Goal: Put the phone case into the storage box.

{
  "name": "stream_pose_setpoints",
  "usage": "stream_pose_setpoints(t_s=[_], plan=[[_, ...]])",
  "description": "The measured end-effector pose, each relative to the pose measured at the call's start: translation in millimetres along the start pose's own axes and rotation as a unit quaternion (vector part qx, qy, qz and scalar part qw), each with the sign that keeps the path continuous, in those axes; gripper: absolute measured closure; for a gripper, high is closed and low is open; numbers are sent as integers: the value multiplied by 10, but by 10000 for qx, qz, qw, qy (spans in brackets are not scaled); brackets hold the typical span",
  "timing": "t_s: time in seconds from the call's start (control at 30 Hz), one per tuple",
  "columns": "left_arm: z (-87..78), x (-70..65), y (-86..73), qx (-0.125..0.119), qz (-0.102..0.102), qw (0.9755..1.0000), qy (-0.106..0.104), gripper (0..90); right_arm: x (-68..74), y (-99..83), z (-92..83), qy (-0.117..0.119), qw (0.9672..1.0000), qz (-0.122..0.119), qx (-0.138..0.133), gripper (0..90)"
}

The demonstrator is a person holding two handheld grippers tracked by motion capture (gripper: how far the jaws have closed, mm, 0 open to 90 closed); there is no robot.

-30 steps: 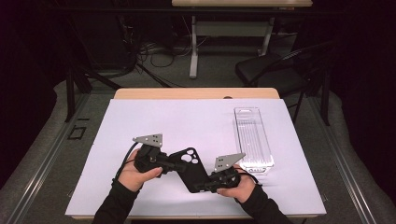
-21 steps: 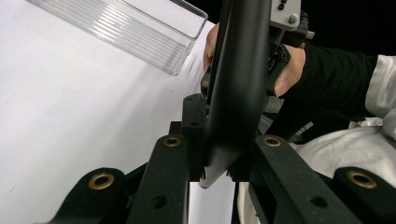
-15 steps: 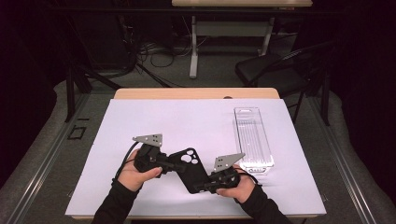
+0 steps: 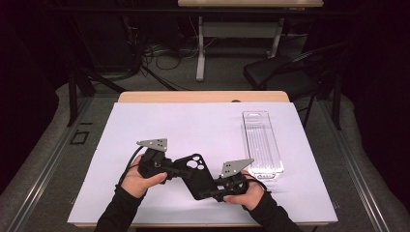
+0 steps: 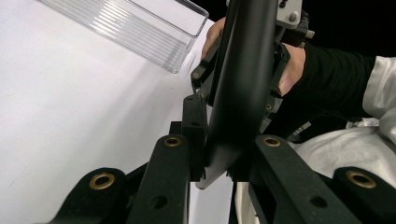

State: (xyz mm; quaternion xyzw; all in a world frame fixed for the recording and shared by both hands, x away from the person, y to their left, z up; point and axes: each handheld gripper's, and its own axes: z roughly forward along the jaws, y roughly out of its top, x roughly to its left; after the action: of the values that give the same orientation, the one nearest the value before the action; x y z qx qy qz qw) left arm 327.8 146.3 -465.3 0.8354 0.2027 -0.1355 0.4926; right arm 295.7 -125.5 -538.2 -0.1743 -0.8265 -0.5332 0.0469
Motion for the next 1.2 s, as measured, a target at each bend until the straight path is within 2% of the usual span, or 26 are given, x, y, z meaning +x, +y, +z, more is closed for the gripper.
stream_pose_setpoints(t_s=[0.1, 0.2, 0.37, 0.4, 0.6, 0.7, 0.93, 1.07, 1.2], plan=[[-10, 3, -2, -6, -9, 10000, 29, 816, -4, 8, -13, -36, 10000, -42, -39, 623], [-30, 7, -6, -24, -38, 10000, 38, 816, -14, 20, -42, -187, 9996, -81, -170, 567], [-70, 11, -6, -33, -73, 9999, 148, 816, -17, 45, -87, -316, 9989, -180, -289, 542], [-79, 13, -5, -40, -67, 9998, 182, 816, -13, 65, -112, -416, 9982, -300, -302, 535], [-132, -5, 1, -59, -82, 9996, 274, 816, 10, 128, -177, -591, 9956, -538, -479, 499], [-144, -10, 3, -62, -65, 9994, 320, 816, 17, 148, -194, -643, 9951, -539, -514, 474], [-168, -26, 10, -19, -60, 9989, 466, 816, 41, 180, -219, -626, 9962, -447, -418, 456], [-184, -44, 18, 17, -46, 9985, 542, 816, 58, 211, -236, -776, 9952, -514, -309, 415], [-194, -66, 28, 35, -19, 9981, 618, 816, 52, 230, -259, -882, 9947, -472, -229, 381]])
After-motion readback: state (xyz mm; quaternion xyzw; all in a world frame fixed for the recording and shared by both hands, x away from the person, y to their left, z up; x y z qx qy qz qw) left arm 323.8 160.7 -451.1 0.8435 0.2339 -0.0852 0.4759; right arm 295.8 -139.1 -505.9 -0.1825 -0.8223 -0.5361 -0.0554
